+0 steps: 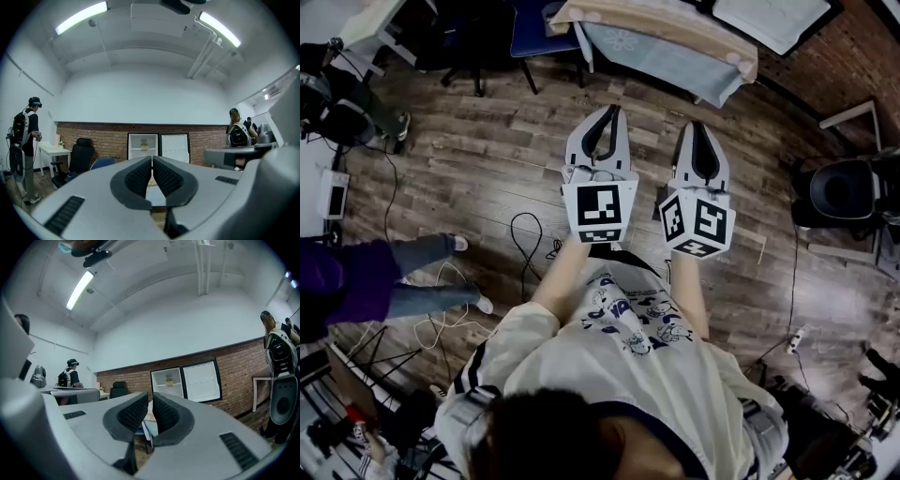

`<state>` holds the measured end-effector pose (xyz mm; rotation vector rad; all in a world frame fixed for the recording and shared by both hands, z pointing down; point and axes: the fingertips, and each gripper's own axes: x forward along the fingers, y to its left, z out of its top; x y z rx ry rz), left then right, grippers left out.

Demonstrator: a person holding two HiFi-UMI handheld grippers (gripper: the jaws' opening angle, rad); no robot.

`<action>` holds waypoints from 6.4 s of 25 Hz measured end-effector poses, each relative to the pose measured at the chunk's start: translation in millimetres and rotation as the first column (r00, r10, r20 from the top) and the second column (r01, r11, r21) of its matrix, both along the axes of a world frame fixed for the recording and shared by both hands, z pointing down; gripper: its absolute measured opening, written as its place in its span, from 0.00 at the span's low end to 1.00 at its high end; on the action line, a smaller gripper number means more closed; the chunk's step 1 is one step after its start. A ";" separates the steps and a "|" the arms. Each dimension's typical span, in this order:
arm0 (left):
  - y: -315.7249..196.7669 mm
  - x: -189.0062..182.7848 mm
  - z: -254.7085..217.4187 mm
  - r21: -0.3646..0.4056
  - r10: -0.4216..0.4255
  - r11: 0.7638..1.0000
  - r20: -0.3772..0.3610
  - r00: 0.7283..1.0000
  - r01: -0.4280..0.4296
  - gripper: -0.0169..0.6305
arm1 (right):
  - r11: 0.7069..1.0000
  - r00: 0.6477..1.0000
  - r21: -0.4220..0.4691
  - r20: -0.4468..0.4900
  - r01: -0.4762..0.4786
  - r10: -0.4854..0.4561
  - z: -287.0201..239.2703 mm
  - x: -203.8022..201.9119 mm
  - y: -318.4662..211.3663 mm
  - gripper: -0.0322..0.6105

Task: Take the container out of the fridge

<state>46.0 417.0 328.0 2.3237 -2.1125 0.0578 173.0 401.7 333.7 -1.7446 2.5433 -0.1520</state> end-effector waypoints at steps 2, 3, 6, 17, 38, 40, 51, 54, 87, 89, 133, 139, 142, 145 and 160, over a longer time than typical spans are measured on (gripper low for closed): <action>-7.8 -2.0 2.9 0.000 0.000 1.000 0.001 1.000 0.000 0.06 | 1.000 1.000 -0.002 0.001 0.002 -0.002 3.1 -2.9 -7.7 0.13; -12.7 -3.3 4.5 -0.001 0.002 1.000 0.001 1.000 -0.002 0.06 | 1.000 1.000 -0.004 0.002 0.002 -0.002 4.7 -4.8 -12.6 0.13; -32.9 -8.7 8.2 -0.006 0.005 1.000 -0.001 1.000 -0.005 0.06 | 1.000 1.000 -0.011 0.006 0.003 -0.003 8.0 -11.5 -32.9 0.13; -148.7 -45.5 3.7 0.002 0.037 0.999 -0.012 0.999 -0.037 0.06 | 0.999 0.999 -0.001 0.005 -0.032 0.032 0.8 -45.2 -144.3 0.13; -336.1 -100.2 10.6 -0.016 0.123 0.992 -0.043 0.992 -0.123 0.06 | 0.994 0.994 -0.024 -0.003 -0.107 0.107 6.3 -102.4 -317.5 0.13; -346.0 -100.1 14.3 -0.024 0.126 0.992 -0.047 0.991 -0.127 0.06 | 0.993 0.994 -0.034 -0.005 -0.111 0.111 10.0 -102.3 -327.9 0.13; -430.3 -98.0 16.0 -0.034 0.102 0.994 -0.043 0.994 -0.104 0.06 | 0.995 0.996 -0.049 0.009 -0.091 0.092 13.0 -99.4 -418.9 0.13; -463.3 -92.4 12.8 -0.033 0.097 0.995 -0.044 0.994 -0.098 0.06 | 0.996 0.997 -0.049 0.014 -0.074 0.075 10.8 -96.1 -452.6 0.13; -719.8 -65.4 13.9 -0.050 0.065 0.997 -0.038 0.997 -0.067 0.06 | 0.996 0.998 -0.074 0.053 -0.042 0.046 10.2 -69.0 -718.2 0.13; -735.8 -66.7 12.5 -0.050 0.078 0.996 -0.036 0.996 -0.080 0.06 | 0.996 0.997 -0.072 0.054 -0.060 0.064 8.8 -68.9 -733.1 0.13; -905.5 -89.0 37.1 -0.112 0.233 0.963 -0.118 0.965 -0.246 0.06 | 0.906 0.963 -0.366 0.076 -0.214 0.259 40.9 -50.4 -918.7 0.17; -906.5 -87.5 35.2 -0.112 0.232 0.963 -0.117 0.966 -0.245 0.06 | 0.899 0.967 -0.391 0.071 -0.198 0.244 45.9 -52.7 -922.5 0.18; -906.9 -86.3 35.9 -0.111 0.234 0.963 -0.116 0.965 -0.246 0.06 | 0.893 0.970 -0.406 0.058 -0.194 0.238 47.3 -55.4 -925.7 0.19; -907.3 -84.6 36.9 -0.111 0.236 0.962 -0.114 0.965 -0.249 0.06 | 0.881 0.972 -0.436 0.050 -0.185 0.229 53.2 -57.0 -929.3 0.20; -907.6 -85.3 40.7 -0.120 0.238 0.960 -0.122 0.964 -0.252 0.06 | 0.840 0.962 -0.493 0.025 -0.225 0.272 58.5 -57.5 -933.0 0.12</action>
